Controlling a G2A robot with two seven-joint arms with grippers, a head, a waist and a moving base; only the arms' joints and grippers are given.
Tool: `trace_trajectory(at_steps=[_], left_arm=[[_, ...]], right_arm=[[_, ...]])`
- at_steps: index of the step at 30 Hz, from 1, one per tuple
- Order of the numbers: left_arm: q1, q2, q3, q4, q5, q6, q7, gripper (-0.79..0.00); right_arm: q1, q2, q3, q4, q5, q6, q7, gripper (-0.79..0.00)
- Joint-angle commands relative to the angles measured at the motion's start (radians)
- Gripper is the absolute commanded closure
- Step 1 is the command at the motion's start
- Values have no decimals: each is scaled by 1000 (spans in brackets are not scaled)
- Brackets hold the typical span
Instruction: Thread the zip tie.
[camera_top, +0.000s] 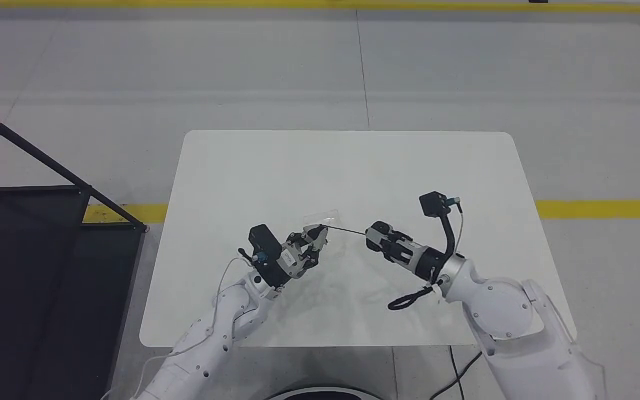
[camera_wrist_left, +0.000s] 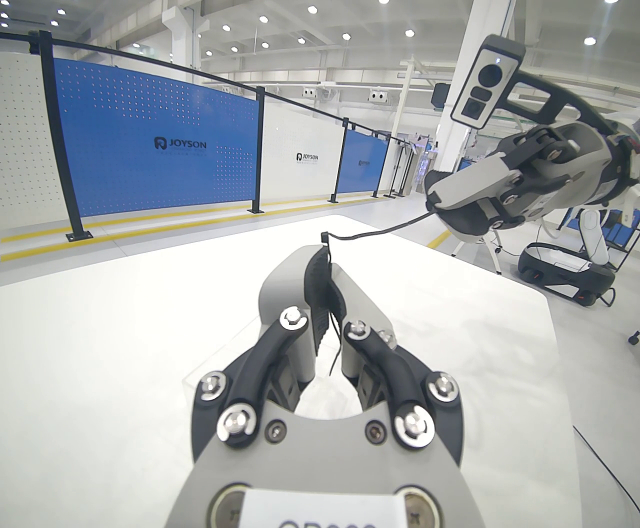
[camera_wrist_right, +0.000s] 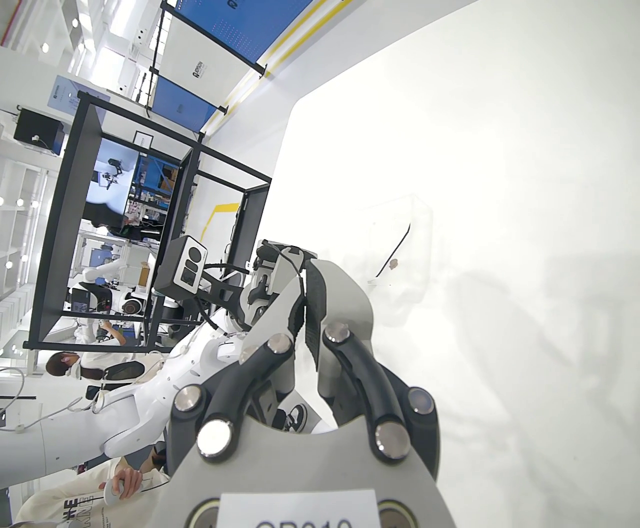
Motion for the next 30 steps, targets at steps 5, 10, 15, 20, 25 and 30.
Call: trace_trajectory(at_steps=[5,10,15,20,25,30], left_arm=[[0,0,0,0,0,0,0,0],[0,0,0,0,0,0,0,0],[0,0,0,0,0,0,0,0],[0,0,0,0,0,0,0,0],[0,0,0,0,0,0,0,0],[0,0,0,0,0,0,0,0]], right_arm=[[3,0,-6,-6,-9,8,7,0],[2,0,-7,-13,-12,14,6,0],[5,-1,-11,-14,-13,25,5,0],[9,-3,-16,-17,-9,31,3,0],[10,-3,-19,-24,-13,35,2,0],[14,-5,-21,-24,-4,39,-2,0]])
